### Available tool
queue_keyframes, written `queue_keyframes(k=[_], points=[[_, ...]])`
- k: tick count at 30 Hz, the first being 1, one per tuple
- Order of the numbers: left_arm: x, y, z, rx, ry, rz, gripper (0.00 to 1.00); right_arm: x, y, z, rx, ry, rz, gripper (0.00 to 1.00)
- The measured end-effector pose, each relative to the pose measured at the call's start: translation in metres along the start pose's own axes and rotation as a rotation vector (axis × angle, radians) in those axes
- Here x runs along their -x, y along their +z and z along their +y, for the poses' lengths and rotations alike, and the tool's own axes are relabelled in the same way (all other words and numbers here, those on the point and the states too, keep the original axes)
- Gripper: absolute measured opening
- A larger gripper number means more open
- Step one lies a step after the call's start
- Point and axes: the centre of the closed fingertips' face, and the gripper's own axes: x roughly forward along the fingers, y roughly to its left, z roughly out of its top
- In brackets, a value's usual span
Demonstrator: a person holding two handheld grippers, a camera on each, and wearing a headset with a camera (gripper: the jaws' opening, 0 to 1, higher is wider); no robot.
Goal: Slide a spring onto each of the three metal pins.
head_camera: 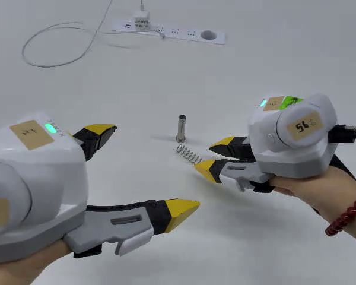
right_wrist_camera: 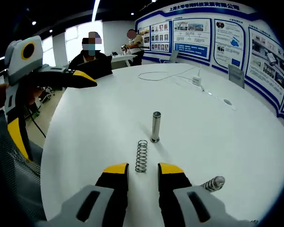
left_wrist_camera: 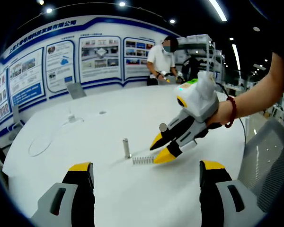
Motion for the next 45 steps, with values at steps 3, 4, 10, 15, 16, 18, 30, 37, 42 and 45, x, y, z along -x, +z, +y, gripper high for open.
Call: queue_keyframes(k=[3,4,10,15,16,18,30,37,42,45], points=[[0.000,-0.001,0.000,0.001,0.000,0.002,0.94,-0.004,-0.004,0.000,0.006,-0.011,0.010,0.23],[0.000,-0.001,0.000,0.001,0.000,0.001,0.94,-0.005,-0.004,0.001,0.006,-0.012,0.011,0.22],[0.000,-0.002,-0.001,0.006,-0.006,-0.001,0.92,-0.009,-0.006,0.001,0.005,-0.022,0.010,0.18],[0.000,-0.001,0.000,0.002,-0.003,-0.001,0.92,-0.011,-0.009,0.002,-0.007,-0.028,0.016,0.16],[0.000,-0.001,0.001,0.000,-0.001,-0.002,0.92,-0.012,-0.008,0.002,-0.005,-0.029,0.013,0.16],[0.000,-0.002,0.002,-0.003,0.005,0.004,0.92,-0.013,-0.008,0.002,0.004,-0.030,0.007,0.14],[0.000,-0.002,0.000,-0.020,0.001,0.009,0.88,-0.006,-0.007,0.000,-0.002,-0.028,0.010,0.11],[-0.003,-0.005,-0.005,-0.073,-0.012,0.040,0.81,0.006,0.003,-0.001,-0.032,-0.023,-0.013,0.11],[-0.006,-0.001,-0.006,-0.089,-0.021,0.032,0.78,0.018,0.010,0.001,-0.054,-0.012,-0.022,0.11],[-0.008,0.000,-0.007,-0.108,-0.023,0.039,0.74,0.026,0.013,0.002,-0.044,-0.014,-0.025,0.11]])
